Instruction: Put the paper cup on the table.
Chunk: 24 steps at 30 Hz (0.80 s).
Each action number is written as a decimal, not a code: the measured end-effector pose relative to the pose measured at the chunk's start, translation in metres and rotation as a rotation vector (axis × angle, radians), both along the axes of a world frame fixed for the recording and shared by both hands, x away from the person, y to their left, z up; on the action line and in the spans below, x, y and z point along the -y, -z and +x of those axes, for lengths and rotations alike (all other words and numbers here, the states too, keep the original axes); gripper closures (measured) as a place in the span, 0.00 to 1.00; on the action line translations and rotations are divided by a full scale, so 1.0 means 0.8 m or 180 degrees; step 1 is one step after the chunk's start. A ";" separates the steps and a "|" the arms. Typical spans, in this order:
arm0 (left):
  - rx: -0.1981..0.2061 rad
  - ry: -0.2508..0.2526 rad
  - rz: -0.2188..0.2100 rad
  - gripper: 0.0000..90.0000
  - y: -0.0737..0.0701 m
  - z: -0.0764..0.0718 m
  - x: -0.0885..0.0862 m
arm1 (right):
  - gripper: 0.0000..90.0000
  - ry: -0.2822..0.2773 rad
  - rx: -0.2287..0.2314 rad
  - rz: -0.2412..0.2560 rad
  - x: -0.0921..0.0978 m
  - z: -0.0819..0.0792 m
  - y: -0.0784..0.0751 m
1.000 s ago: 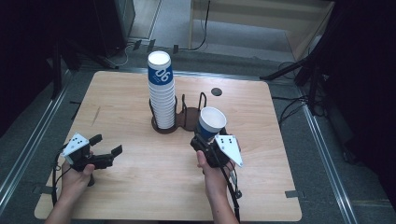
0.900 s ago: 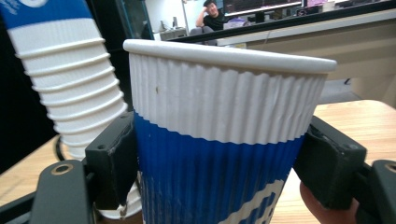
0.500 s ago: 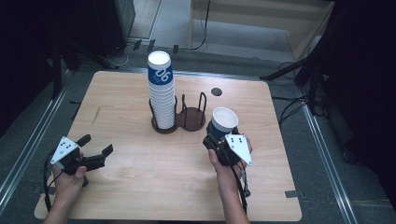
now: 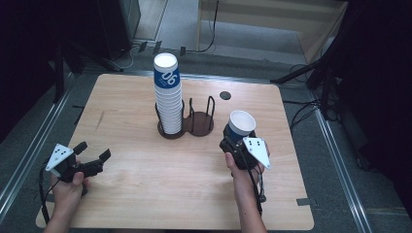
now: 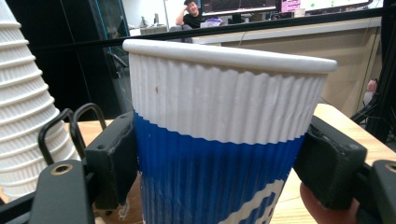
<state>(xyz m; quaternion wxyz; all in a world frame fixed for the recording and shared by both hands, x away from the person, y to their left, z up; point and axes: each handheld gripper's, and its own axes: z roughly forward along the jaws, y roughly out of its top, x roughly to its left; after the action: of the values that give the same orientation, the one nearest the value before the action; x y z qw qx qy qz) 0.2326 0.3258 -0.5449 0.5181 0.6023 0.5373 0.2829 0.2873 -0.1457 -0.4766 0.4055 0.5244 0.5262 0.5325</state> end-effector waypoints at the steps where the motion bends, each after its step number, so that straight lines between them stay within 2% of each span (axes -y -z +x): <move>1: -0.0004 0.0004 0.0022 0.02 0.001 0.000 0.000 | 0.25 -0.0002 0.0000 -0.0024 0.002 0.001 0.001; 9: 0.0000 0.0014 0.0194 0.02 -0.001 -0.003 0.004 | 0.25 0.0015 0.0010 -0.0088 0.016 0.013 0.006; 17: -0.0021 0.0008 0.0098 0.02 0.000 -0.004 0.000 | 0.25 0.0048 -0.0008 -0.0126 0.025 0.026 0.008; 20: -0.0022 0.0014 0.0091 0.02 0.000 -0.004 0.000 | 0.25 0.0058 0.0007 -0.0095 0.027 0.031 0.007; 24: -0.0024 0.0012 0.0094 0.02 0.000 -0.004 0.000 | 0.25 0.0072 -0.0022 -0.0129 0.029 0.040 0.009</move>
<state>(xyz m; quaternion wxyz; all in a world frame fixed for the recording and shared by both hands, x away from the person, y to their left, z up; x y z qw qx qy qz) 0.2294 0.3259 -0.5447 0.5077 0.6120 0.5340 0.2875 0.3193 -0.1690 -0.4835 0.4202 0.5239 0.5323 0.5153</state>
